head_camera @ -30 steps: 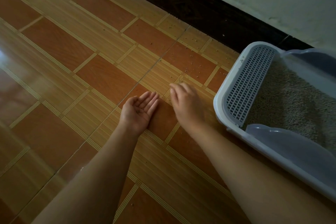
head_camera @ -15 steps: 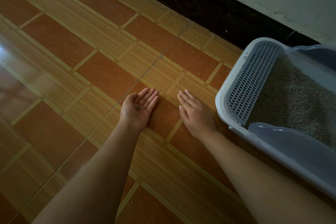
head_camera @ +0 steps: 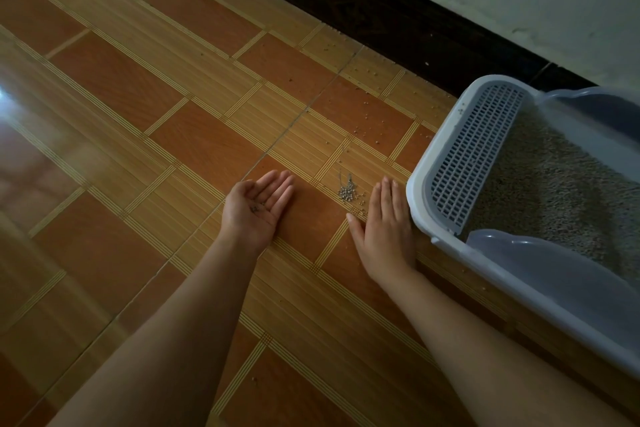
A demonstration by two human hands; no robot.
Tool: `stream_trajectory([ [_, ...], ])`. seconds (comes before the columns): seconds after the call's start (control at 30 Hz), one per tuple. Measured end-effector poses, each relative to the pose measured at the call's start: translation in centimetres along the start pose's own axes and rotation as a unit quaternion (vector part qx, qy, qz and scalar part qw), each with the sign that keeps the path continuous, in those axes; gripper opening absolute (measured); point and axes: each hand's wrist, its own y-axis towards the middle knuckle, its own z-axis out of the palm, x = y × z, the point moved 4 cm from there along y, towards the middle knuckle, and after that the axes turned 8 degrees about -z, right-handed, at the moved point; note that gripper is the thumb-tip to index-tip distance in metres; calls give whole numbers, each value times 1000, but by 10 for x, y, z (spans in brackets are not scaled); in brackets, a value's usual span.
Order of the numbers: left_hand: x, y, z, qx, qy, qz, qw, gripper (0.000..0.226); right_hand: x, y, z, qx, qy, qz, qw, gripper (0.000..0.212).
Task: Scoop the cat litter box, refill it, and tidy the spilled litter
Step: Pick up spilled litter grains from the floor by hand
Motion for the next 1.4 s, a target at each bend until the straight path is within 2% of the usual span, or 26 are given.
stream_trajectory([
  [0.17, 0, -2, -1, 21, 7, -4, 1000, 40, 12, 8, 5, 11, -11, -34, 999, 84],
  [0.27, 1, -1, -3, 25, 9, -4, 1000, 43, 16, 11, 3, 20, -4, -63, 998, 81],
  [0.4, 0, -1, -4, 28, -3, -2, 1000, 47, 10, 15, -12, -45, -6, -29, 999, 75],
  [0.53, 0, 0, -3, 31, -10, -2, 999, 48, 8, 23, -17, -103, -75, -23, 992, 59],
  [0.73, -1, 1, -4, 30, -19, -1, 999, 49, 14, 34, -18, -122, -91, -38, 988, 52],
  [0.93, -2, 2, -3, 30, -19, 3, 999, 48, 18, 47, -21, -58, -101, -48, 992, 48],
  [1.4, -1, 0, -2, 21, -17, 2, 1000, 49, 29, 51, -19, -3, -133, -76, 988, 29],
])
